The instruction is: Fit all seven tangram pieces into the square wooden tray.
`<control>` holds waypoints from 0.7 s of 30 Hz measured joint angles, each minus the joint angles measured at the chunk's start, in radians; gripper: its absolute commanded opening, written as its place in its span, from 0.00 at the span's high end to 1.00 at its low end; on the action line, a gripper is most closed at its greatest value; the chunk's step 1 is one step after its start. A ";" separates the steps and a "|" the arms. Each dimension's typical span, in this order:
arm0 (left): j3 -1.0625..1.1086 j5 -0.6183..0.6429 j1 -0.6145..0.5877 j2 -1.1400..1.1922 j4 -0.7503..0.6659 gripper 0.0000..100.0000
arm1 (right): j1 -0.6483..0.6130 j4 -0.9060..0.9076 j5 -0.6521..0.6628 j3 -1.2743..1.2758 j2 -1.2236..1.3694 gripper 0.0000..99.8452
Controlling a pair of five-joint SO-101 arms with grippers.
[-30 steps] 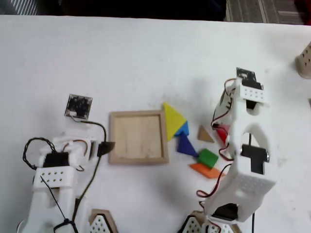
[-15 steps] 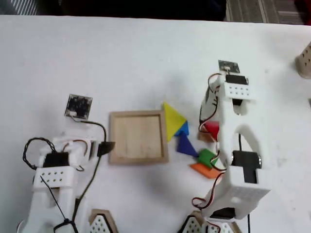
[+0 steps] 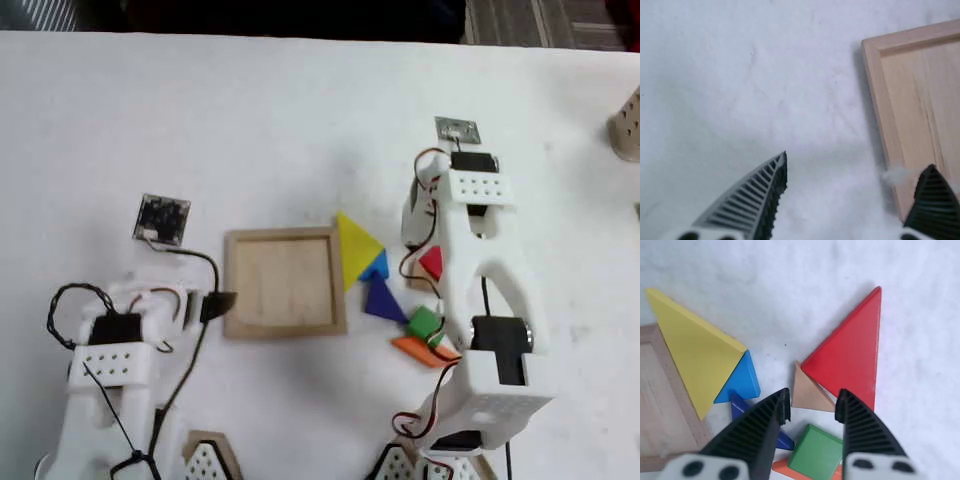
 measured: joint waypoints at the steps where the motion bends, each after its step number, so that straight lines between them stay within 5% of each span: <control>1: 0.000 0.000 0.000 0.000 0.000 0.61 | 0.000 0.000 0.000 0.000 0.000 0.88; 10: 0.000 0.000 0.000 0.000 0.000 0.61 | -0.002 -0.031 0.000 0.046 -0.002 0.68; 21: 0.000 0.000 0.000 0.000 0.000 0.61 | 0.025 -0.293 -0.068 0.226 -0.002 0.68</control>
